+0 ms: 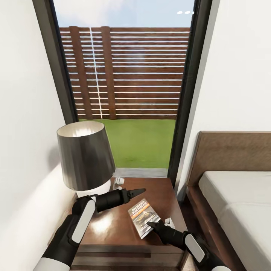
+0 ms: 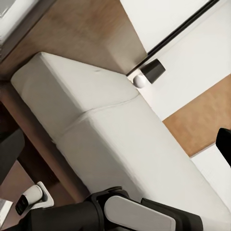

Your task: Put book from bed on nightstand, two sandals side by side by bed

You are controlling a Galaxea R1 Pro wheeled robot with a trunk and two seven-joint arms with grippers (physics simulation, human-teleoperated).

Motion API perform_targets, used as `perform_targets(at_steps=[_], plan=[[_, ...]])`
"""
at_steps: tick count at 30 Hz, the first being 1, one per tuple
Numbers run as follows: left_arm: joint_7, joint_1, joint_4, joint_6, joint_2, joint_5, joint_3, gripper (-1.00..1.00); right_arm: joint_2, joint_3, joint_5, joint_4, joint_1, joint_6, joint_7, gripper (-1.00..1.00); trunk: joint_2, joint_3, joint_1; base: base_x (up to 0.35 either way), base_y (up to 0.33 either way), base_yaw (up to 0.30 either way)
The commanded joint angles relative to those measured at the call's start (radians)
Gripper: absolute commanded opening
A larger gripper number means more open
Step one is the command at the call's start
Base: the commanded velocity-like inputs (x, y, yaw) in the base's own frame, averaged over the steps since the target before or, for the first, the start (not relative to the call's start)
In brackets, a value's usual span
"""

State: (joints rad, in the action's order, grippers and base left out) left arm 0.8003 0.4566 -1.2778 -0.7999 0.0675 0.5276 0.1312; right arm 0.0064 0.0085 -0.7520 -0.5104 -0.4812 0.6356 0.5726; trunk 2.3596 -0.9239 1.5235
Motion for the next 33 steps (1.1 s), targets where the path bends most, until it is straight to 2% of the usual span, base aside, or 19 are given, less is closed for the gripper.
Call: perform_targets(at_steps=[1, 14, 21, 33], plan=[[0.0, 0.001, 0.0, -0.005, 0.0, 0.004, -0.001, 1.0, 0.0, 0.001, -0.007, 0.0, 0.0, 0.006, -0.001, -1.0, 0.0, -0.001, 0.0, 0.021, 0.0, 0.0], [0.0, 0.001, 0.026, -0.004, -0.002, 0.005, -0.004, 1.0, 0.0, 0.001, -0.007, 0.0, 0.0, 0.006, -0.001, -1.0, 0.0, -0.001, 0.0, 0.099, 0.0, 0.0], [0.0, 0.001, 0.029, -0.005, -0.001, 0.003, -0.004, 1.0, 0.0, 0.001, -0.007, 0.0, 0.0, 0.006, -0.001, -1.0, 0.0, -0.001, 0.0, 0.202, -0.038, 0.0], [0.0, 0.001, 0.029, -0.005, -0.001, 0.004, -0.005, 1.0, 0.0, 0.001, -0.007, 0.0, 0.0, 0.006, -0.001, -1.0, 0.0, -0.001, 0.0, 0.017, -0.004, 0.0]])
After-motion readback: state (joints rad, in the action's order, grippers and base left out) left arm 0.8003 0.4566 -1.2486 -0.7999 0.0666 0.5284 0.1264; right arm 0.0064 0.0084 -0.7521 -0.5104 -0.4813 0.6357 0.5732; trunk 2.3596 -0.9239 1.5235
